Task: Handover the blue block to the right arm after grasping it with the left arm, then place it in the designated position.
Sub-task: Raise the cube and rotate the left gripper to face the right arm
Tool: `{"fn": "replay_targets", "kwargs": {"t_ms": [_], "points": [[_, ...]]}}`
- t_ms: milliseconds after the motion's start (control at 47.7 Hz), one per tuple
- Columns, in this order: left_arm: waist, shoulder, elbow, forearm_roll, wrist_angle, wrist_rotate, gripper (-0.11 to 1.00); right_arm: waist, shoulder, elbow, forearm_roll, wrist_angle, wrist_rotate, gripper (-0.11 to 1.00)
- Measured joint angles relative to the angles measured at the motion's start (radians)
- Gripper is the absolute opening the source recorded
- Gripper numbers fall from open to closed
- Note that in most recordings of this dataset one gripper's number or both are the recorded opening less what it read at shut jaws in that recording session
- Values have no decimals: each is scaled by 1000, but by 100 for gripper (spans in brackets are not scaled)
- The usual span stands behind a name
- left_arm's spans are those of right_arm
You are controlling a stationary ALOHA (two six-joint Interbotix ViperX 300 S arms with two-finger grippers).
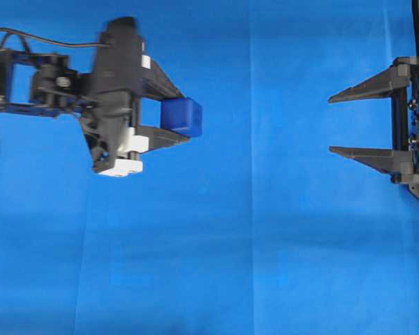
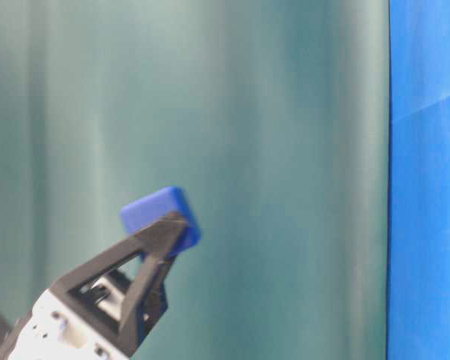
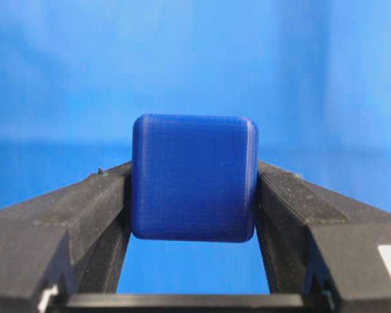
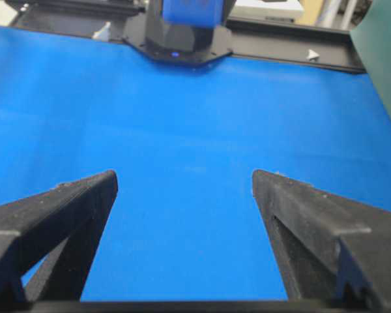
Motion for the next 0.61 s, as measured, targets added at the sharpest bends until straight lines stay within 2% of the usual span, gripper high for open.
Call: {"fn": "replay_targets", "kwargs": {"t_ms": [231,357,608], "points": [[0,-74,147,0,-316,34,49,0,0,0,0,0,0,97],[0,-81,201,-2,-431,31,49,0,2,0,0,-3,0,97],[0,-81,222,-3,-485,31,49,0,2,0,0,-3,0,97]]}}
